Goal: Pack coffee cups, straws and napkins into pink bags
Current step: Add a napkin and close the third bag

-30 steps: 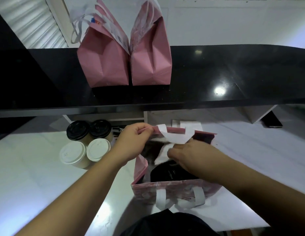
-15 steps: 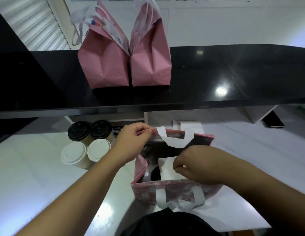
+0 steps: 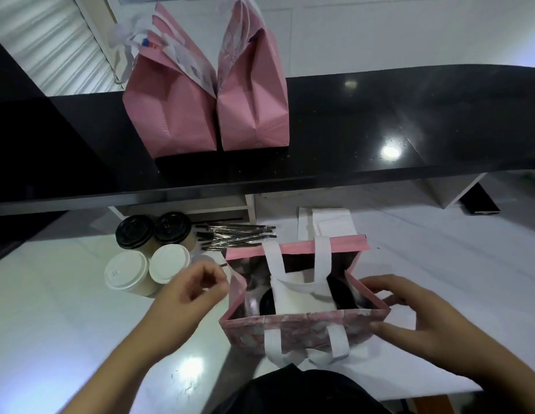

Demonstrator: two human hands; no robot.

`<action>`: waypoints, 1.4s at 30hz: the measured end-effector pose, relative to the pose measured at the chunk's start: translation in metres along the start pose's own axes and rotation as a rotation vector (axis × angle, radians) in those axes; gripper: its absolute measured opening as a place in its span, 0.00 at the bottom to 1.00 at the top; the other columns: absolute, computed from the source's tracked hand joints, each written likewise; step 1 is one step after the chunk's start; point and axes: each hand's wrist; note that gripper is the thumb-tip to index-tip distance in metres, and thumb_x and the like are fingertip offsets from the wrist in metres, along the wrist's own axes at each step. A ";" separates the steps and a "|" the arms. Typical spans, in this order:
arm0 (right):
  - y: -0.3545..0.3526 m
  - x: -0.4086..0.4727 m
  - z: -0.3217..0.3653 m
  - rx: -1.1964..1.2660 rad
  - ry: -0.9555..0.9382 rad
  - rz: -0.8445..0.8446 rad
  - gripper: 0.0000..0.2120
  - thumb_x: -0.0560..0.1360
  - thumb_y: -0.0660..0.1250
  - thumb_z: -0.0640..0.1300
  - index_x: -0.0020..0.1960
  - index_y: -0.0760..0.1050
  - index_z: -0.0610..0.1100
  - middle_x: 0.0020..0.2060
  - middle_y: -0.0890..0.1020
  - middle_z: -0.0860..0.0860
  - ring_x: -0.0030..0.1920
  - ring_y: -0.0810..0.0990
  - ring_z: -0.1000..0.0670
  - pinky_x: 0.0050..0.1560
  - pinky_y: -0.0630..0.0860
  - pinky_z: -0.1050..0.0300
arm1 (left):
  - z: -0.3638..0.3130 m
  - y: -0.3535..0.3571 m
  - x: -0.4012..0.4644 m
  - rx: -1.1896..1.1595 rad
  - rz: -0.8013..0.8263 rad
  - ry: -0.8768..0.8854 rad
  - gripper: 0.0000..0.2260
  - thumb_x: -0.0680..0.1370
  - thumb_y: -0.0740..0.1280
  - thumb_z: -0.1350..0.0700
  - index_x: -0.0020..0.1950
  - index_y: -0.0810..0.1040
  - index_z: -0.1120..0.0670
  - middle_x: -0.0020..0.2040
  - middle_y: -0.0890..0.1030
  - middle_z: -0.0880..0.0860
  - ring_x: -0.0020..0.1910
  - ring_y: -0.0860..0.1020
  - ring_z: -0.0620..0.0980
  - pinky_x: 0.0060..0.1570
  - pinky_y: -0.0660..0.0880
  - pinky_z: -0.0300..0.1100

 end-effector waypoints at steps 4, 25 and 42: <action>0.012 0.010 0.000 0.058 -0.002 0.030 0.27 0.73 0.73 0.54 0.68 0.70 0.70 0.65 0.77 0.67 0.63 0.78 0.59 0.62 0.75 0.61 | 0.015 0.011 -0.024 0.129 0.202 -0.050 0.24 0.74 0.78 0.45 0.66 0.76 0.32 0.68 0.77 0.36 0.66 0.76 0.40 0.64 0.73 0.41; 0.020 0.051 -0.013 0.314 0.151 -0.153 0.26 0.77 0.73 0.48 0.67 0.66 0.68 0.53 0.80 0.57 0.48 0.84 0.54 0.42 0.84 0.56 | 0.025 0.028 0.017 -0.027 -0.035 -0.110 0.36 0.75 0.76 0.60 0.74 0.66 0.32 0.58 0.81 0.44 0.50 0.84 0.53 0.54 0.83 0.50; 0.036 0.054 -0.035 -0.446 -0.466 -0.410 0.10 0.73 0.75 0.38 0.52 0.80 0.44 0.55 0.79 0.51 0.54 0.79 0.47 0.48 0.80 0.54 | 0.035 0.028 0.023 0.566 0.007 0.399 0.13 0.73 0.76 0.62 0.49 0.78 0.46 0.62 0.76 0.30 0.61 0.75 0.35 0.59 0.74 0.38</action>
Point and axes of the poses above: each hand's wrist, its own x-axis towards the middle knuckle, its own y-axis out of the palm, z = x × y
